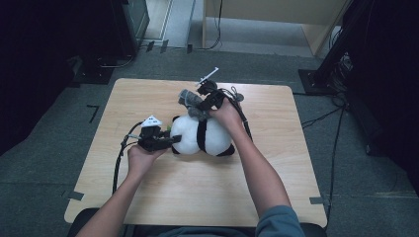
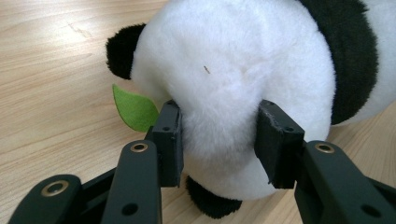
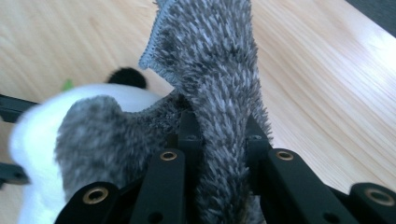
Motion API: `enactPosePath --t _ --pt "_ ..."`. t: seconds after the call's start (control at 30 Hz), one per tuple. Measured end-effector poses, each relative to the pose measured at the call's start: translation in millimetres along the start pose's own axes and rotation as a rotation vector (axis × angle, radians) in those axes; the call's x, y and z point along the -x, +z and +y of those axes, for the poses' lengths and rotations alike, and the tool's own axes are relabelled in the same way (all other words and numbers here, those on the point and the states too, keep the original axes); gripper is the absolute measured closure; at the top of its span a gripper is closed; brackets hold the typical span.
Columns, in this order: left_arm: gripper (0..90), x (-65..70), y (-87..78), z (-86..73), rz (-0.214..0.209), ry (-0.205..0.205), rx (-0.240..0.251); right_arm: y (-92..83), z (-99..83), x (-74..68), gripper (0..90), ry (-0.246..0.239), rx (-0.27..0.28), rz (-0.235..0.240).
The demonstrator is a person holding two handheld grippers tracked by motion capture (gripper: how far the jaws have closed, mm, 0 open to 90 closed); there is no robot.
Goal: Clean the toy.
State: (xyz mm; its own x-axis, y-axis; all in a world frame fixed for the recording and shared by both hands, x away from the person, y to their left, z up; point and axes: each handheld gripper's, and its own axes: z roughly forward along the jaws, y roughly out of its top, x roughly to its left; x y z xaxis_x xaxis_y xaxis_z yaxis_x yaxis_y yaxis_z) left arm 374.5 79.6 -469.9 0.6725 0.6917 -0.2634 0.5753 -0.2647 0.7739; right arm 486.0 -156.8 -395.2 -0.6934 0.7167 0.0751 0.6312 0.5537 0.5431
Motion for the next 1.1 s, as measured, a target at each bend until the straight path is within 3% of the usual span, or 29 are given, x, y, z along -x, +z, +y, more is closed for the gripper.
enactPosePath --t 0.3,0.43,0.67,0.8,0.93,1.0,1.1 --pt "56.7 0.5 0.5 0.0 0.001 -0.004 0.0 -19.0 -16.8 31.0 75.8 0.062 0.006 -0.083" --pt "56.8 0.5 0.6 0.2 0.003 0.002 0.0 -24.1 -31.4 44.8 75.8 0.086 0.012 -0.095" --pt "57.2 0.9 1.1 0.6 0.002 -0.002 0.006 -23.1 -59.6 65.0 75.7 0.134 0.025 -0.109" --pt "57.3 0.6 0.9 0.7 0.002 -0.003 0.005 -19.5 -71.2 74.5 75.9 0.165 0.011 -0.142" --pt "57.4 0.3 0.9 0.8 0.0 -0.005 0.005 -14.9 -81.4 83.4 76.6 0.2 -0.032 -0.182" --pt "57.4 0.2 1.0 0.8 0.0 -0.006 0.006 -14.6 -85.1 85.9 77.0 0.226 -0.052 -0.18" --pt "57.4 0.4 1.1 0.8 0.003 -0.006 0.004 -21.7 -84.9 86.6 77.6 0.224 -0.027 -0.182"
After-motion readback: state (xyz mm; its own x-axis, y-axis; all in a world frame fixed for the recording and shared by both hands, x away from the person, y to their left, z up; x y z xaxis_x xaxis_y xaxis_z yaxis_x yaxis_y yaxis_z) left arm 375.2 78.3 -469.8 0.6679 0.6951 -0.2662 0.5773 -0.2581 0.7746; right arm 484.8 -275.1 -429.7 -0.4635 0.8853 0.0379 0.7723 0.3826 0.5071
